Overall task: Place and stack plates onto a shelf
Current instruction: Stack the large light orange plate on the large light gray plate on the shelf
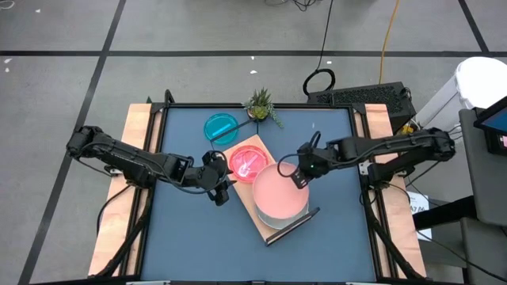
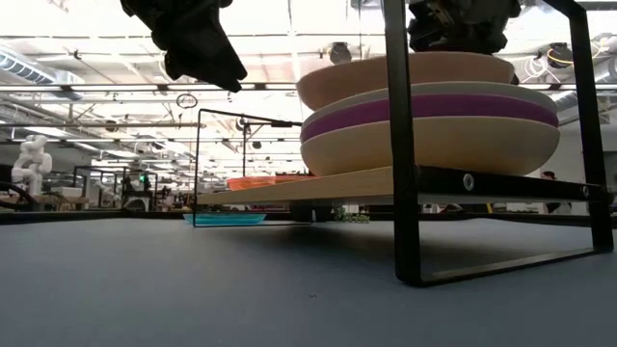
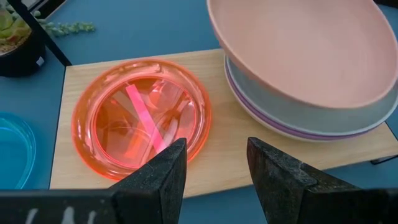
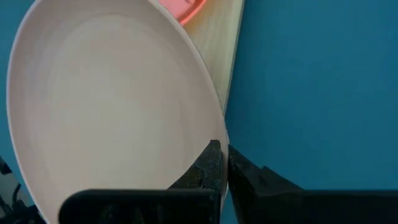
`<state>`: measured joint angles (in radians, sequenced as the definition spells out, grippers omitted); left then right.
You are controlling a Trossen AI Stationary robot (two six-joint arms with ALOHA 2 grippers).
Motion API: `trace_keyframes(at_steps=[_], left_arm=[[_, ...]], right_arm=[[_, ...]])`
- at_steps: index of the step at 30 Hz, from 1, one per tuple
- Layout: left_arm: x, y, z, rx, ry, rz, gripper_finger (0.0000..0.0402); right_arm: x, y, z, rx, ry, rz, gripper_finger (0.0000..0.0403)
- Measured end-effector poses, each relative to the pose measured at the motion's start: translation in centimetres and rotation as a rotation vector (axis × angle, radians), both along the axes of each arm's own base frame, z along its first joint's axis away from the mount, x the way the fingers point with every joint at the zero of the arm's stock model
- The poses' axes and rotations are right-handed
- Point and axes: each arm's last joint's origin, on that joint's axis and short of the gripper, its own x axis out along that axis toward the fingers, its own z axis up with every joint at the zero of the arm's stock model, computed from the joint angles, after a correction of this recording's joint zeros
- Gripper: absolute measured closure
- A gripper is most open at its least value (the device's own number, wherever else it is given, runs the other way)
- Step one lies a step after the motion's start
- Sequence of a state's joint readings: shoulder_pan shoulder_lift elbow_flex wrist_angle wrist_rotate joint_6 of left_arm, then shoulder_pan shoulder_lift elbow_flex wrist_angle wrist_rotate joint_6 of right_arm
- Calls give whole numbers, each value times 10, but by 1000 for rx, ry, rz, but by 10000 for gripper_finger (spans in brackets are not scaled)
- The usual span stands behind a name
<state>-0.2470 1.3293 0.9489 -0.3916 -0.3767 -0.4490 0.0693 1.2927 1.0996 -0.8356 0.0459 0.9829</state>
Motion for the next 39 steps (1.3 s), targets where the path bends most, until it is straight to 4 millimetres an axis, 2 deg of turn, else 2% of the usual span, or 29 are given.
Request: trace_keyframes(at_steps=[12,19,24,30,39], left_arm=[[0,0,0,0,0,0,227],[0,0,0,-4,0,3,227],[0,0,0,-4,0,3,227],[0,0,0,-4,0,3,227],[0,0,0,-4,0,4,227]], right_arm=[[17,18,-18,44,34,81,403],[20,22,-24,45,59,94,403],[17,21,-27,41,82,97,403],[7,20,-42,90,115,100,403],[-2,19,-57,146,42,51,393]])
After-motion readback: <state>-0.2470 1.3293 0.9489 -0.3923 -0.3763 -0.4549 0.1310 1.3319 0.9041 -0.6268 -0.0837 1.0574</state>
